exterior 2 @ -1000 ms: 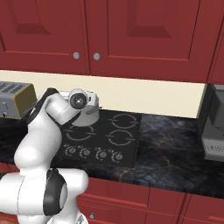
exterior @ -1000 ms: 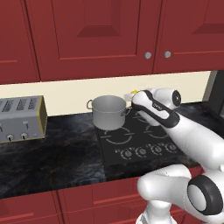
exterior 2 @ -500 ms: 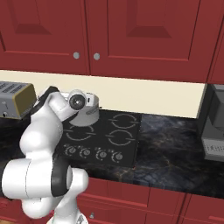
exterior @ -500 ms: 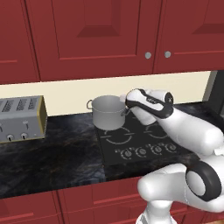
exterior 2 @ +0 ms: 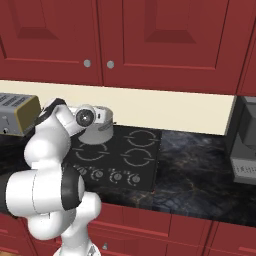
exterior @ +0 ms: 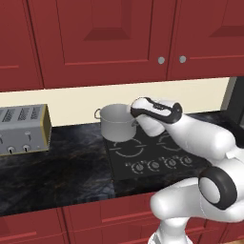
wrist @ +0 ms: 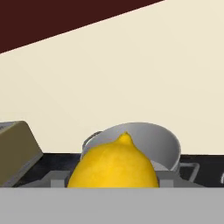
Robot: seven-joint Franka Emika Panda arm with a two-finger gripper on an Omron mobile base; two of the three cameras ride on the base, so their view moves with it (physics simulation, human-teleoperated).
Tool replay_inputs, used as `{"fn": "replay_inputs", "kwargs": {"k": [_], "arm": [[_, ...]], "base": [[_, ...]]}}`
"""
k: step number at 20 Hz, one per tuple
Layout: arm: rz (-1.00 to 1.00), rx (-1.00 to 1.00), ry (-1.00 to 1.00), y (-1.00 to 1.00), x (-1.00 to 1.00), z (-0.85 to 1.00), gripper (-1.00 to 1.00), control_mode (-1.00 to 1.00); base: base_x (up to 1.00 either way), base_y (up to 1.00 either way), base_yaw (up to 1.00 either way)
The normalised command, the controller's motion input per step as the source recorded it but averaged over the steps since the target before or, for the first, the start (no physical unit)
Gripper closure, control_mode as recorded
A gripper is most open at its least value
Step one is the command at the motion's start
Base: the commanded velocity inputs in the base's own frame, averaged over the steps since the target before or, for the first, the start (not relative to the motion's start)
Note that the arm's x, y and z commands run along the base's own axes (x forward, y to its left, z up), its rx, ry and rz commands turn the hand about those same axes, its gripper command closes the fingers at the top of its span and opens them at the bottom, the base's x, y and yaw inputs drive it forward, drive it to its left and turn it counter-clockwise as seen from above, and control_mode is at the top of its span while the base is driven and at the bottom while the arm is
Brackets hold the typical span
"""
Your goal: Turn on the burner for the pot on the stove. Wait thirty seconds for the pot to heat up. Then add the lemon to the pot.
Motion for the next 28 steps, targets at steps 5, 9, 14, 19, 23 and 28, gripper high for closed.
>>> {"fn": "replay_inputs", "kwargs": {"k": [5,9,14,19,23,28], "arm": [[-0.05,0.0,0.08,0.04,0.04,-0.17,1.0,-1.0],[-0.04,0.0,0.06,0.08,0.13,-0.04,1.0,-1.0],[-0.05,0.0,0.09,0.11,0.12,0.0,1.0,-1.0],[-0.05,0.0,0.06,0.13,0.13,0.0,1.0,-1.0],[-0.05,0.0,0.01,0.13,0.12,0.0,1.0,-1.0],[-0.06,0.0,0.01,0.04,0.07,0.0,1.0,-1.0]], "base": [[0.0,0.0,0.0],[0.0,0.0,0.0],[0.0,0.0,0.0],[0.0,0.0,0.0],[0.0,0.0,0.0],[0.0,0.0,0.0]]}}
